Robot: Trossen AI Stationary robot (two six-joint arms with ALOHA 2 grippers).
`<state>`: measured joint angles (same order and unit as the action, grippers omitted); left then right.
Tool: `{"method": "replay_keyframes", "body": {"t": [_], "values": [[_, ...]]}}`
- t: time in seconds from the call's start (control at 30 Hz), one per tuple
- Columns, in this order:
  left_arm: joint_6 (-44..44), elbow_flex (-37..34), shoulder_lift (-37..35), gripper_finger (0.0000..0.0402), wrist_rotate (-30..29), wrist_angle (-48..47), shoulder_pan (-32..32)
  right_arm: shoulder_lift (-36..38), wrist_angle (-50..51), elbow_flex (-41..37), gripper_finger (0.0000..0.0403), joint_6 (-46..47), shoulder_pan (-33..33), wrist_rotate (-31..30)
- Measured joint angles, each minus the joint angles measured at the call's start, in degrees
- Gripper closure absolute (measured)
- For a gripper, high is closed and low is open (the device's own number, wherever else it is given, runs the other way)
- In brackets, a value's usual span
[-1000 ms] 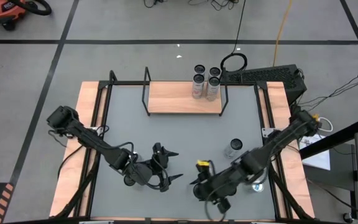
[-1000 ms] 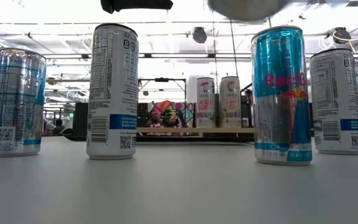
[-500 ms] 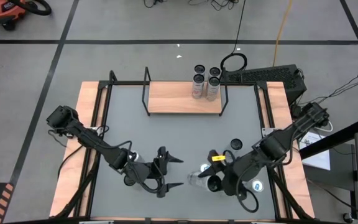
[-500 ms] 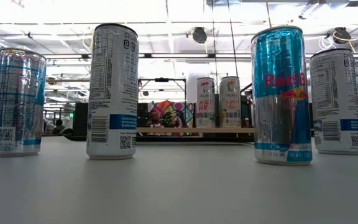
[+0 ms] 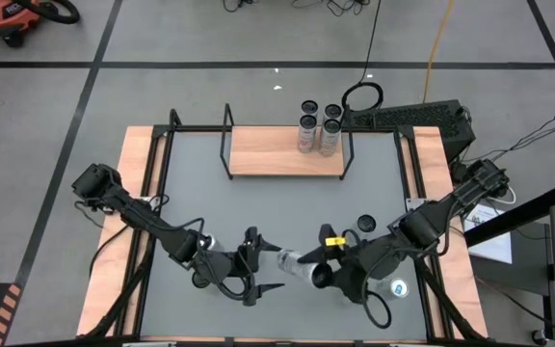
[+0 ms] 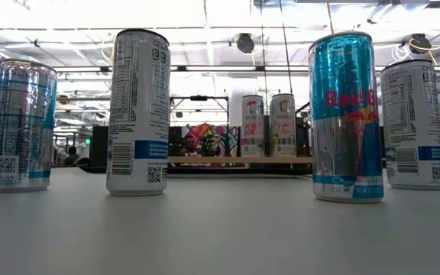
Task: Place canned beverage on shelf
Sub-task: Put the white pink soda can on the shelf aligned with the white pink soda cans
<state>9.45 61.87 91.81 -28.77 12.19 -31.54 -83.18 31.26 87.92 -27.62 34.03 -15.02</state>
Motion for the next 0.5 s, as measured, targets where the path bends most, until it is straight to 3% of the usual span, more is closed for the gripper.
{"method": "replay_keyframes", "body": {"t": [0.3, 0.5], "values": [[-1.4, 0.0, 0.0, 0.0009, 4.7, 3.2, -0.1, 0.0, 2.1, 0.0, 0.0202, 1.0, 0.1, 1.3], [-4.5, 0.0, 0.8, 0.0009, 7.3, 5.7, -0.1, -0.4, -1.3, 0.0, 0.0204, -1.1, 0.1, 6.2]]}}
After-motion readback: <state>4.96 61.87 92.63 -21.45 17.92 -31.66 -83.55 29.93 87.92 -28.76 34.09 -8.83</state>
